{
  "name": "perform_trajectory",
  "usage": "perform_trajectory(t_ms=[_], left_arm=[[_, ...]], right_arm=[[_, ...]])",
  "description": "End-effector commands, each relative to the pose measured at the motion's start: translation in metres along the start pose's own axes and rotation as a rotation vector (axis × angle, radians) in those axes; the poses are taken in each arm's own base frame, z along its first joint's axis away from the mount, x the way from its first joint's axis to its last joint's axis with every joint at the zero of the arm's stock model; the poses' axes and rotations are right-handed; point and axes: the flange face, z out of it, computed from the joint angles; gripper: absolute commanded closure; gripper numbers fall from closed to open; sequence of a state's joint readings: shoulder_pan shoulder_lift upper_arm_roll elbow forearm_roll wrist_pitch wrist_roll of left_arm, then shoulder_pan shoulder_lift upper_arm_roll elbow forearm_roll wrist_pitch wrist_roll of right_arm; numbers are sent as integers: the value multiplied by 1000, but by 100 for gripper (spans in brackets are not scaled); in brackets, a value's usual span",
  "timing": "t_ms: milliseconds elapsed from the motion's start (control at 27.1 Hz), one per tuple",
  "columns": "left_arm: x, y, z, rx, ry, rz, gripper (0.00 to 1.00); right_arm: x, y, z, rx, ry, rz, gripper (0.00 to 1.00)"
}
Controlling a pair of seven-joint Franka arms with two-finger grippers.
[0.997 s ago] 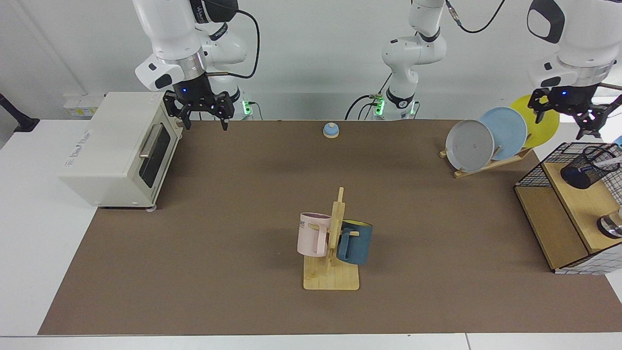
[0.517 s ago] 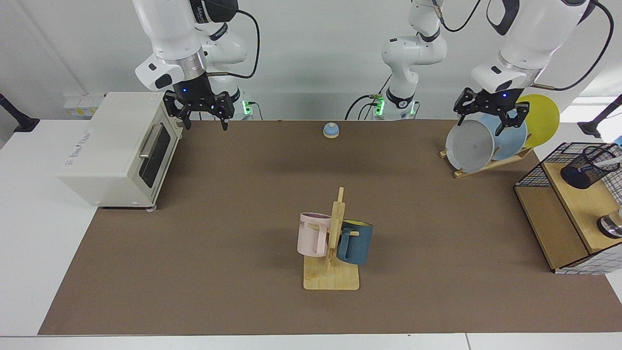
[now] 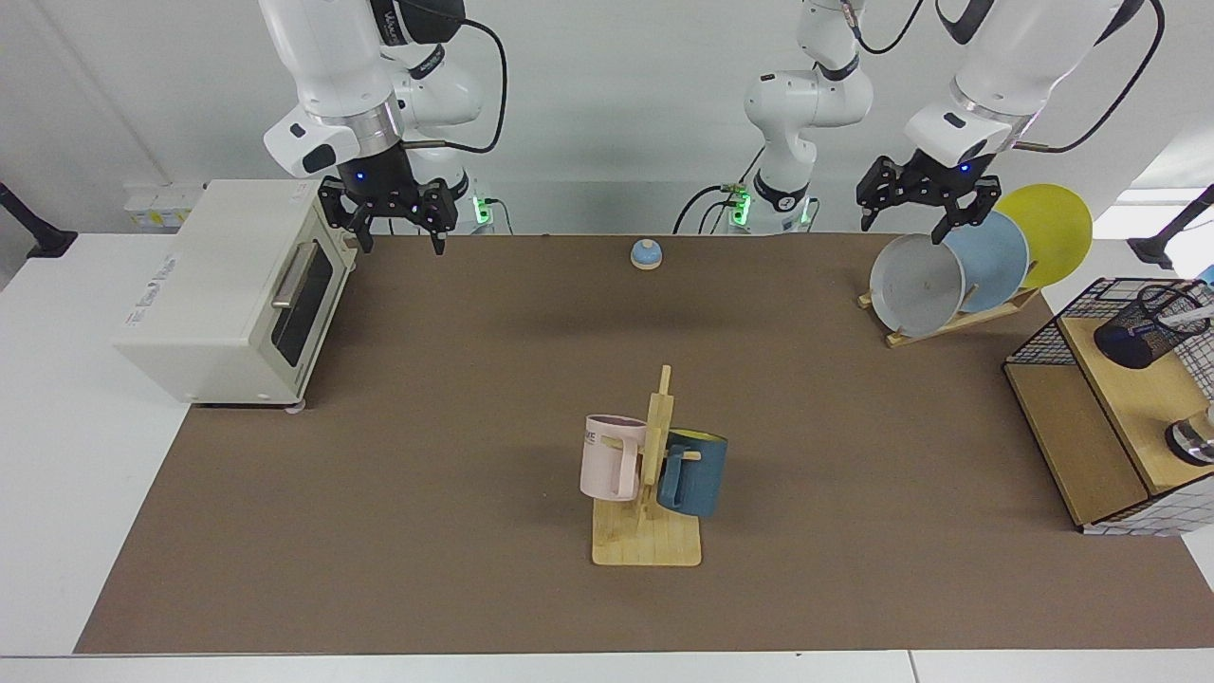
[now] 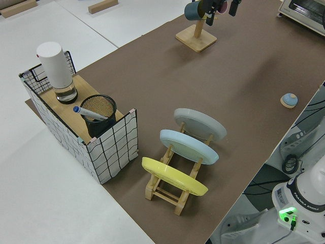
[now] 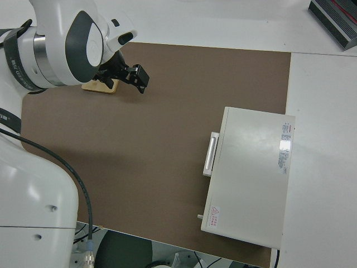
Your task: Put markers into pen holder
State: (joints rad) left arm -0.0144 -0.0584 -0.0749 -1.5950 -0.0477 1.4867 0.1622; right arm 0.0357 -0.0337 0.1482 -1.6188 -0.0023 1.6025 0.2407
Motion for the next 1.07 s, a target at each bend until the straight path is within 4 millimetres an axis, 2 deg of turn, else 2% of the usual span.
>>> perform_trajectory(t_ms=[0,111,369,1034], left_arm=[[-8,-4,-12,-10,6,-31,0],[-5,-12,-19,-7,22,-38,0],[-1,-17,-31,12,36,-43,0],[-2,-18,-30,17,47,-41,0]], right_arm=[[1,3,-4,24,11,-16,1],[1,3,-4,26,11,-16,1],[1,3,-3,24,10,-16,1],[1,3,-3,24,10,-16,1]])
